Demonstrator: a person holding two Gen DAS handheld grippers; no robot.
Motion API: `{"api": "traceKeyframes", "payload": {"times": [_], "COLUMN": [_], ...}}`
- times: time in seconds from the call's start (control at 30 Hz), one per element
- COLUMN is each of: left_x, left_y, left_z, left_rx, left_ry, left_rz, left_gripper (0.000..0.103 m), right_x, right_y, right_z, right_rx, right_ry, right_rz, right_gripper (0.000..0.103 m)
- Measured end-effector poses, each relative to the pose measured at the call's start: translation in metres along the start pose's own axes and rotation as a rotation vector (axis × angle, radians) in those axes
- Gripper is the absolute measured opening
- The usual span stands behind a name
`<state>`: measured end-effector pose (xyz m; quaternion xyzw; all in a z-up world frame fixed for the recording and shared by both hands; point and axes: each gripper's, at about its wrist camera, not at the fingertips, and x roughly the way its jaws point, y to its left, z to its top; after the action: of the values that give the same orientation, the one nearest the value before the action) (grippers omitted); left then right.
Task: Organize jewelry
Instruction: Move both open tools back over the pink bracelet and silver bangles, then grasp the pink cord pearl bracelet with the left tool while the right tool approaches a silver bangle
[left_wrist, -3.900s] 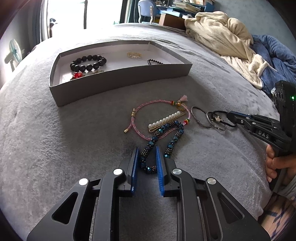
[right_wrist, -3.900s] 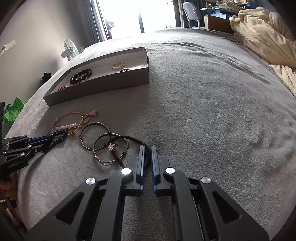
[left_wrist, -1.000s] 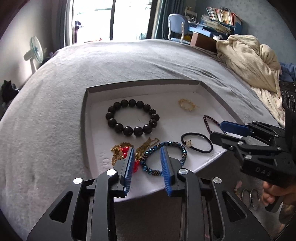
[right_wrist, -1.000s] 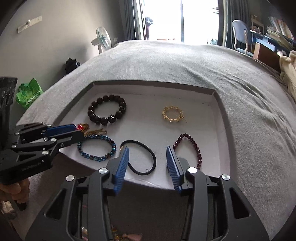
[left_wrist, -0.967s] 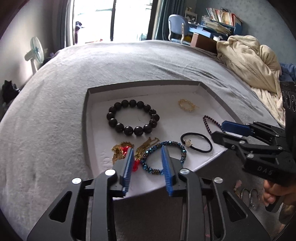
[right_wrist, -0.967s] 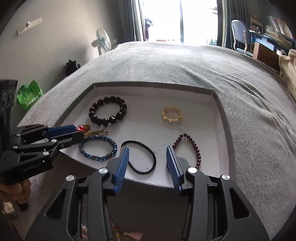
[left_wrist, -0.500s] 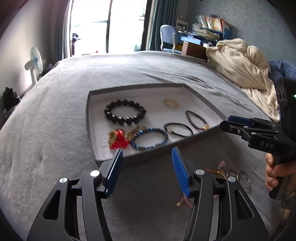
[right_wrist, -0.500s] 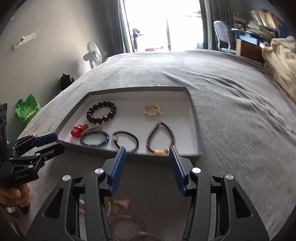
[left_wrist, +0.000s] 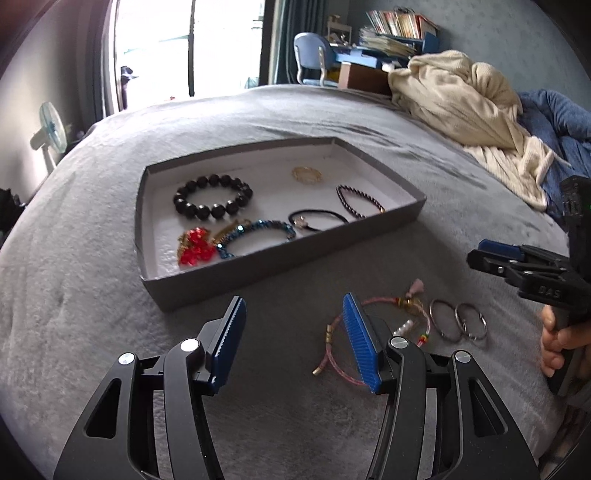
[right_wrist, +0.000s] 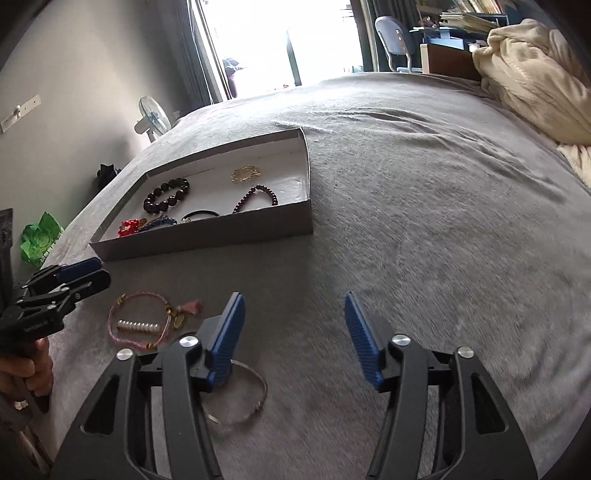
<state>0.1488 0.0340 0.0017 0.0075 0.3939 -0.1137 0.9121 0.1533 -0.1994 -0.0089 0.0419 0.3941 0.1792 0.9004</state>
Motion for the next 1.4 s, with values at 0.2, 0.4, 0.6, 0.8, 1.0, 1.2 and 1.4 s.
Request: {"api": "traceKeyframes", "payload": {"times": [0.2, 0.4, 0.6, 0.8, 1.0, 1.2, 1.4], "left_x": [0.01, 0.013, 0.013, 0.014, 0.015, 0.019, 0.023], "left_y": [-0.003, -0.006, -0.007, -0.007, -0.008, -0.009, -0.014], "left_z": [-0.007, -0.011, -0.015, -0.015, -0.015, -0.015, -0.015], "left_rx": [0.006, 0.017, 0.013, 0.011, 0.015, 0.022, 0.049], "left_ry": [0.045, 0.062, 0.069, 0.076, 0.081, 0.096, 0.112], "left_rz": [-0.004, -0.003, -0.015, -0.019, -0.016, -0.017, -0.005], "left_gripper": [0.056, 0.056, 0.056, 0.056, 0.056, 0.065, 0.071], "right_x": [-0.007, -0.003, 0.005, 0.009, 0.011, 0.012, 0.014], "right_y": [0.019, 0.034, 0.036, 0.037, 0.038, 0.039, 0.043], "right_z": [-0.019, -0.026, -0.029, -0.03, -0.03, -0.029, -0.03], "right_rx": [-0.052, -0.101, -0.102, -0.108, -0.112, -0.118, -0.137], "right_ry": [0.017, 0.059, 0.103, 0.124, 0.13, 0.139, 0.141], "right_rz": [0.063, 0.092, 0.092, 0.091, 0.088, 0.083, 0.075], "right_gripper": [0.062, 0.063, 0.063, 0.063, 0.063, 0.065, 0.068]}}
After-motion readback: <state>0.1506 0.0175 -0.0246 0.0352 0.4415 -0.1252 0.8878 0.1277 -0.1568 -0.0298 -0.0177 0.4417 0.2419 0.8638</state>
